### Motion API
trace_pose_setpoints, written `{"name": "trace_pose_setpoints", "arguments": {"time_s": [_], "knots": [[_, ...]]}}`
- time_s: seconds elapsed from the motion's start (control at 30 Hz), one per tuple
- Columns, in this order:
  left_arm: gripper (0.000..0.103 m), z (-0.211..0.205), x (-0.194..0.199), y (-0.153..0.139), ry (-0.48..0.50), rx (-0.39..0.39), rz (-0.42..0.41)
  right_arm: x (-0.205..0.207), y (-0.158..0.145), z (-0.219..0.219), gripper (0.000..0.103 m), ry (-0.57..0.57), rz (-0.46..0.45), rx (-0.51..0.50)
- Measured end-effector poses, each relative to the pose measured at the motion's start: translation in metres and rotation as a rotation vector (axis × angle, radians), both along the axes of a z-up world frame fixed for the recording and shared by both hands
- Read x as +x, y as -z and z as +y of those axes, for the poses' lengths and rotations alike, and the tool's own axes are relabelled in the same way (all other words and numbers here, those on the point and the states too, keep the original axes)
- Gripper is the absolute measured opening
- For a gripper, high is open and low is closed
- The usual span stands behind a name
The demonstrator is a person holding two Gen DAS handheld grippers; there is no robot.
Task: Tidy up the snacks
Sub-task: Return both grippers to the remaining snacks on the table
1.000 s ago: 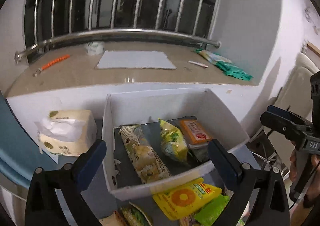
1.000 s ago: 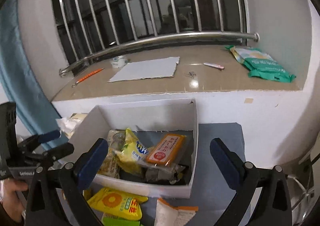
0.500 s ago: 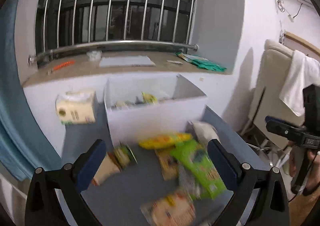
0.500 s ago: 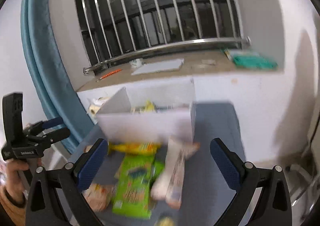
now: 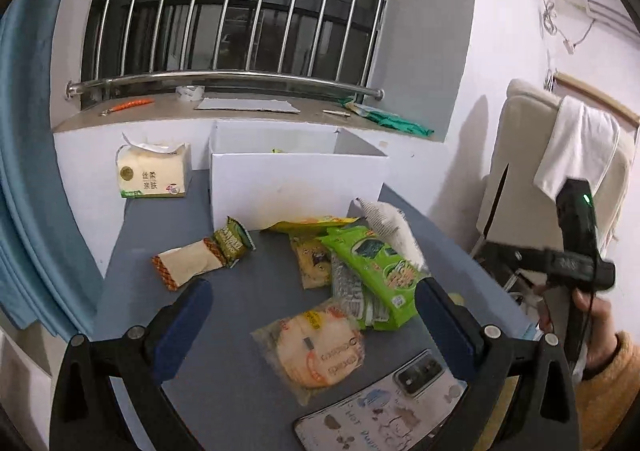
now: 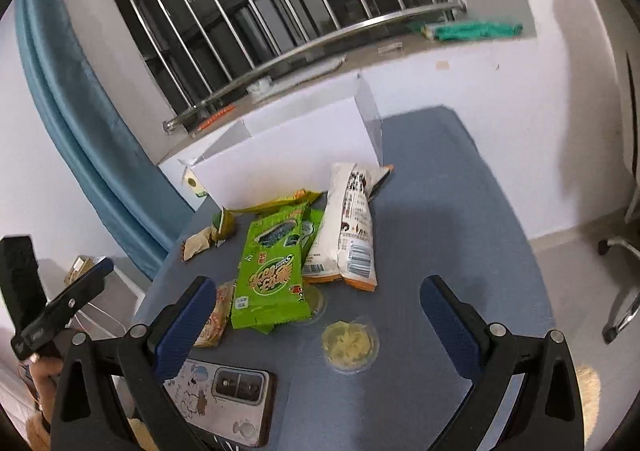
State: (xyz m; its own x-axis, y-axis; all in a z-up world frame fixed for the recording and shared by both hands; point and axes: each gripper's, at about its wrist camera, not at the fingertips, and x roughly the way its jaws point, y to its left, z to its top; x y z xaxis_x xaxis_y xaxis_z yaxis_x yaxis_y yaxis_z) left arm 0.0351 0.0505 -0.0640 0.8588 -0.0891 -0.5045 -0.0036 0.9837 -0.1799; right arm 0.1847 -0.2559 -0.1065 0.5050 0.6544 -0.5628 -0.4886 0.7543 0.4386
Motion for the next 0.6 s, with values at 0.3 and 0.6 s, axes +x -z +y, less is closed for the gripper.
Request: {"name": "trace_pose_setpoints", "arguments": {"time_s": [0.3,0.6], "knots": [[0.103,0.011,-0.01,0.009,-0.013,-0.033,0.011,0.06,0.021,0.032,0.103,-0.008,0.061,-0.058],[0.103,0.031,-0.015,0.019,-0.04,-0.091,0.031,0.133,0.04,0.069,0.103,-0.03,0.183,-0.095]]}}
